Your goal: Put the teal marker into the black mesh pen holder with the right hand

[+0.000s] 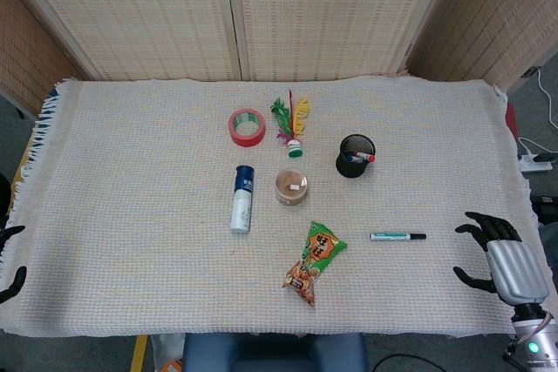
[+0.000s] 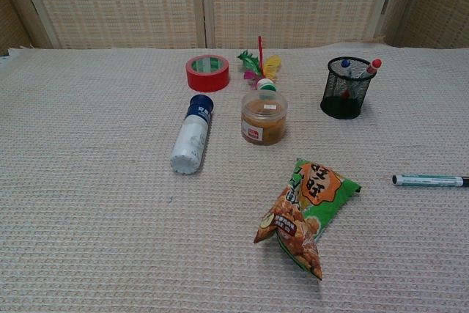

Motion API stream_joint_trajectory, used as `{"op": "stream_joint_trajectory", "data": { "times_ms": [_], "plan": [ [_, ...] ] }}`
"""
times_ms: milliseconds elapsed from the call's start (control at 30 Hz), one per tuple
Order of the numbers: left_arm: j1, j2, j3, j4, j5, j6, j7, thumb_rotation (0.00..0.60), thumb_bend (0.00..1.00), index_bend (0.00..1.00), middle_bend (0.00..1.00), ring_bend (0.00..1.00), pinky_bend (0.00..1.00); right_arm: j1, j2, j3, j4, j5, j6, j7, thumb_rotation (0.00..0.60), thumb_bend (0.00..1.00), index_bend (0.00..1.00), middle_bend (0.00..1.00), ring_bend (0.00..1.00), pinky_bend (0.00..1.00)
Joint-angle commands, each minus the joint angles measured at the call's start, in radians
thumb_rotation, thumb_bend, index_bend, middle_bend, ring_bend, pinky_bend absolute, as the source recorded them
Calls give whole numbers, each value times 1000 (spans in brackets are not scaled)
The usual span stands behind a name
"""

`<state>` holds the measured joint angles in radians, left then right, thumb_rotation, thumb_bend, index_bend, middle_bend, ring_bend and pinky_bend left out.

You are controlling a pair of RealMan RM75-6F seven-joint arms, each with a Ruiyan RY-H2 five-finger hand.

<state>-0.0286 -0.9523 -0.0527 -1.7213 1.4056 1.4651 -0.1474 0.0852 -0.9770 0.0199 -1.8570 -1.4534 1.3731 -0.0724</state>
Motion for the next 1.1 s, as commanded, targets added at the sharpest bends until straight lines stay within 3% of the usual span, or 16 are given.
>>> {"op": "stream_joint_trajectory", "data": {
  "times_ms": [33, 767, 1100],
  "plan": [
    [0, 1, 0, 0, 0, 0, 0, 600, 386, 199, 44, 0, 113, 0, 0, 0, -1, -1, 1, 1, 600, 103, 321, 134, 123, 145],
    [3, 5, 2, -10, 8, 5, 2, 600, 386, 199, 44, 0, 113, 15, -25, 3, 25, 7, -24, -7, 600, 103, 321, 134, 123, 145],
    [10, 14, 1, -14, 16, 19, -20, 600, 386, 199, 44, 0, 113, 146, -99, 47, 64, 78, -195, -147, 600, 103, 343, 134, 126, 114]
  ]
}}
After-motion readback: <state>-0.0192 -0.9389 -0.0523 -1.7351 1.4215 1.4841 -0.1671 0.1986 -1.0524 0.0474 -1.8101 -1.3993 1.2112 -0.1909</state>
